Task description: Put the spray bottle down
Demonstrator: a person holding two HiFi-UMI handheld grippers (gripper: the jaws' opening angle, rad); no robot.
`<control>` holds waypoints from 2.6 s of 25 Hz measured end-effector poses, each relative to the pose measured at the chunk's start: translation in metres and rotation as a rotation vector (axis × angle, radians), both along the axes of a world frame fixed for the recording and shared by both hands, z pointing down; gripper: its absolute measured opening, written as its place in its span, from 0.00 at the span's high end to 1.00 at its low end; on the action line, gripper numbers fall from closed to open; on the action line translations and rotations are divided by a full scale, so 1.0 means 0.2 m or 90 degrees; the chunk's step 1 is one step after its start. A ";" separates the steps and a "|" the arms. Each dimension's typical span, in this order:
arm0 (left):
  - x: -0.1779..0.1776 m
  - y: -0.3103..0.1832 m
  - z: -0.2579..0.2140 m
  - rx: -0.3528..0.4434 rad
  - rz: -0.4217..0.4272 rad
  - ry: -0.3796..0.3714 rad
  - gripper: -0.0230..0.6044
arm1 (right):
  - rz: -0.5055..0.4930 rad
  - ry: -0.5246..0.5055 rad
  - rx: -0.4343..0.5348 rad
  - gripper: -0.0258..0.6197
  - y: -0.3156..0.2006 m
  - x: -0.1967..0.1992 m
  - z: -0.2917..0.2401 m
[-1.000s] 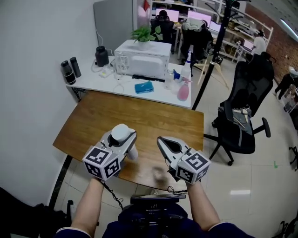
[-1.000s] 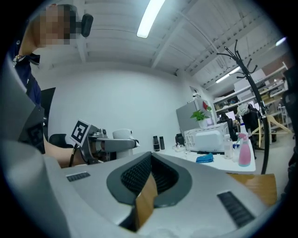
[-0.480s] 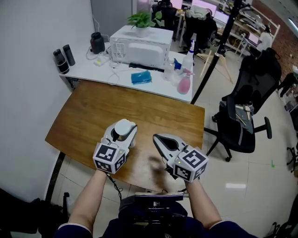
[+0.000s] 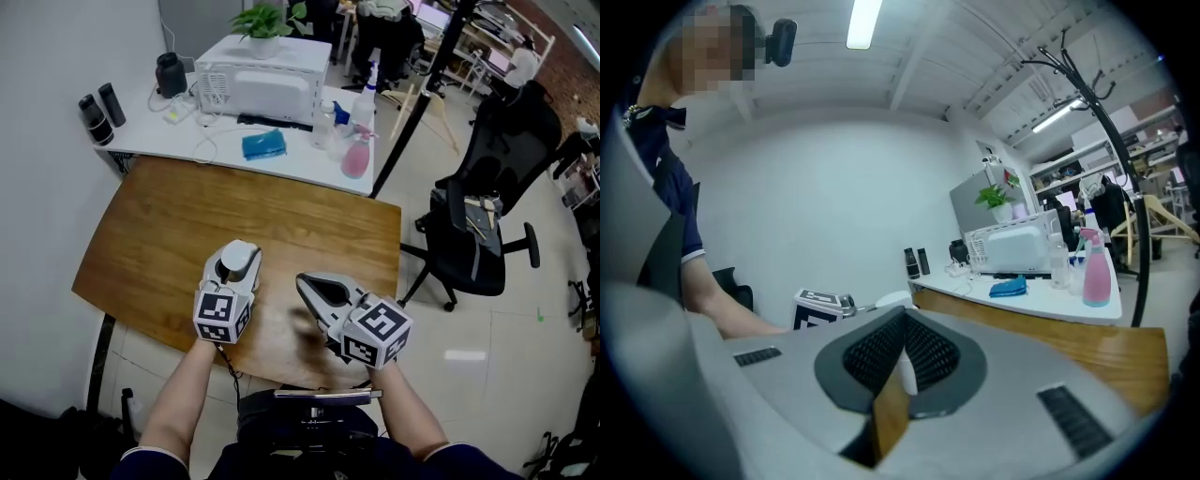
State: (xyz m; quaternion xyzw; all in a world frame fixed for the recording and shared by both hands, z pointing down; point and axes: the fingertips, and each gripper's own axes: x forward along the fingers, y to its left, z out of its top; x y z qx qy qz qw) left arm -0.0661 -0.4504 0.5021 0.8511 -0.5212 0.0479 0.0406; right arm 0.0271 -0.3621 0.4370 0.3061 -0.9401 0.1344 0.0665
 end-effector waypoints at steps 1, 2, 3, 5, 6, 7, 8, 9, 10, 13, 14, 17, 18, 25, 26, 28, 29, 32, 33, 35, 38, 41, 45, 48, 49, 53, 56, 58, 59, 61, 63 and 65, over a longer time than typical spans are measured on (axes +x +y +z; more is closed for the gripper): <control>0.00 -0.01 0.01 0.002 -0.002 -0.002 0.67 | 0.000 0.002 -0.002 0.96 -0.01 0.00 0.01; 0.00 -0.02 0.02 0.003 -0.004 -0.004 0.67 | -0.001 0.003 -0.004 0.96 -0.01 0.01 0.02; 0.00 -0.02 0.03 0.004 -0.007 -0.007 0.67 | -0.002 0.003 -0.006 0.96 -0.02 0.01 0.02; -0.01 -0.02 0.05 0.003 -0.011 -0.011 0.67 | -0.004 0.002 -0.011 0.96 -0.02 0.01 0.03; -0.01 -0.01 0.06 0.003 -0.013 -0.012 0.67 | -0.005 0.002 -0.013 0.96 -0.02 0.01 0.04; -0.01 -0.01 0.07 0.002 -0.015 -0.011 0.67 | -0.006 0.002 -0.014 0.96 -0.02 0.01 0.04; -0.01 -0.01 0.08 0.001 -0.018 -0.010 0.67 | -0.006 0.003 -0.015 0.96 -0.02 0.01 0.04; -0.02 0.00 0.09 -0.001 -0.021 -0.010 0.67 | -0.006 0.003 -0.016 0.96 -0.03 0.01 0.05; -0.02 0.00 0.11 -0.003 -0.024 -0.010 0.67 | -0.007 0.003 -0.017 0.96 -0.03 0.02 0.05; -0.03 0.01 0.12 -0.005 -0.029 -0.012 0.67 | -0.008 0.005 -0.021 0.96 -0.03 0.02 0.06; -0.03 0.01 0.12 -0.003 -0.030 -0.013 0.67 | -0.009 0.006 -0.022 0.96 -0.03 0.03 0.06; -0.03 0.00 0.12 0.006 -0.031 -0.015 0.67 | -0.011 0.008 -0.024 0.96 -0.04 0.03 0.07; -0.03 0.00 0.12 0.010 -0.033 -0.013 0.67 | -0.012 0.008 -0.024 0.96 -0.03 0.03 0.07; -0.04 0.01 0.13 0.013 -0.044 -0.010 0.66 | -0.018 0.007 -0.023 0.96 -0.02 0.02 0.07; -0.04 0.01 0.12 0.013 -0.045 -0.008 0.66 | -0.019 0.007 -0.023 0.96 -0.02 0.02 0.07; -0.04 0.01 0.12 0.011 -0.042 -0.003 0.59 | -0.020 0.007 -0.022 0.96 -0.02 0.02 0.07; -0.03 0.01 0.13 0.010 -0.040 -0.002 0.56 | -0.021 0.007 -0.021 0.96 -0.02 0.02 0.07; -0.02 0.02 0.13 0.008 -0.035 -0.005 0.47 | -0.021 0.006 -0.020 0.96 -0.01 0.02 0.07; -0.03 0.03 0.13 0.008 -0.037 -0.006 0.45 | -0.020 0.005 -0.020 0.96 -0.01 0.02 0.07; -0.04 0.05 0.12 0.006 -0.044 -0.003 0.43 | -0.017 0.003 -0.019 0.96 -0.01 0.02 0.06; -0.08 0.13 0.13 -0.009 -0.056 0.010 0.42 | -0.011 -0.002 -0.016 0.96 0.00 0.04 0.05; -0.15 0.24 0.16 -0.031 -0.075 0.028 0.42 | -0.001 -0.010 -0.017 0.96 0.01 0.06 0.05; -0.25 0.42 0.10 -0.076 -0.099 0.003 0.86 | 0.004 -0.034 -0.012 0.96 0.07 0.09 0.02; -0.24 0.53 -0.08 -0.065 -0.066 0.015 0.96 | 0.015 -0.062 -0.001 0.96 0.13 0.08 -0.03; -0.24 0.56 -0.14 -0.059 -0.054 0.031 0.96 | 0.021 -0.071 0.002 0.96 0.15 0.06 -0.05; -0.22 0.71 -0.27 -0.065 -0.001 0.055 0.96 | 0.026 -0.087 0.016 0.96 0.27 -0.04 -0.13; -0.20 0.80 -0.34 -0.071 0.046 0.060 0.96 | 0.024 -0.089 0.033 0.96 0.35 -0.10 -0.18; -0.19 0.85 -0.38 -0.070 0.071 0.054 0.95 | 0.020 -0.093 0.046 0.96 0.40 -0.13 -0.23; -0.18 0.87 -0.40 -0.068 0.080 0.051 0.96 | 0.018 -0.093 0.053 0.96 0.43 -0.14 -0.25; -0.17 0.90 -0.44 -0.059 0.091 0.051 0.96 | 0.017 -0.089 0.070 0.96 0.46 -0.16 -0.29; -0.17 0.90 -0.50 -0.050 0.096 0.054 0.96 | 0.021 -0.082 0.088 0.96 0.48 -0.17 -0.33; -0.17 0.89 -0.54 -0.042 0.099 0.058 0.96 | 0.026 -0.079 0.105 0.96 0.47 -0.17 -0.37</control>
